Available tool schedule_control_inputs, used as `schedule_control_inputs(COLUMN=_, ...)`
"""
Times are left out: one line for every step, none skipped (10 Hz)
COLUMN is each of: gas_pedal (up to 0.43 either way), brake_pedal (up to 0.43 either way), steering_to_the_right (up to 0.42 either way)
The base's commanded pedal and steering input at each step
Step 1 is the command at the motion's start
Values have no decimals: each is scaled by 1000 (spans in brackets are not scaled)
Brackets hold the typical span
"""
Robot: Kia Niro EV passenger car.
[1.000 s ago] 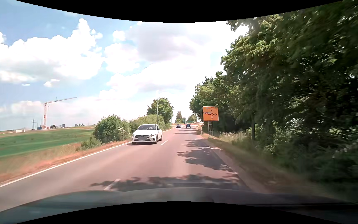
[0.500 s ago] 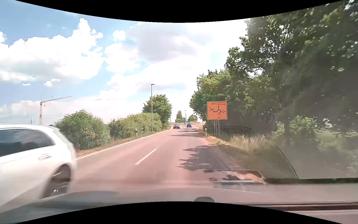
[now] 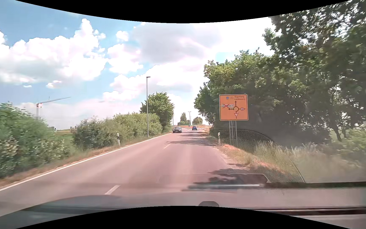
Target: Follow the waypoints while adhering to traffic rules and regulations
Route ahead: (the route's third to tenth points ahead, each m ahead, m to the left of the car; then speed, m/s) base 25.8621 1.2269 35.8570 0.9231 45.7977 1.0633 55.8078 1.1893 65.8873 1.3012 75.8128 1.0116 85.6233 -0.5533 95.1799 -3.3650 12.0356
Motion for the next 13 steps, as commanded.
schedule_control_inputs(gas_pedal=130, brake_pedal=0, steering_to_the_right=-3)
schedule_control_inputs(gas_pedal=130, brake_pedal=0, steering_to_the_right=-3)
schedule_control_inputs(gas_pedal=130, brake_pedal=0, steering_to_the_right=-3)
schedule_control_inputs(gas_pedal=130, brake_pedal=0, steering_to_the_right=-3)
schedule_control_inputs(gas_pedal=130, brake_pedal=0, steering_to_the_right=-3)
schedule_control_inputs(gas_pedal=130, brake_pedal=0, steering_to_the_right=-3)
schedule_control_inputs(gas_pedal=130, brake_pedal=0, steering_to_the_right=-3)
schedule_control_inputs(gas_pedal=130, brake_pedal=0, steering_to_the_right=-3)
schedule_control_inputs(gas_pedal=130, brake_pedal=0, steering_to_the_right=-3)
schedule_control_inputs(gas_pedal=130, brake_pedal=0, steering_to_the_right=-3)
schedule_control_inputs(gas_pedal=130, brake_pedal=0, steering_to_the_right=-3)
schedule_control_inputs(gas_pedal=130, brake_pedal=0, steering_to_the_right=-3)
schedule_control_inputs(gas_pedal=130, brake_pedal=0, steering_to_the_right=-3)
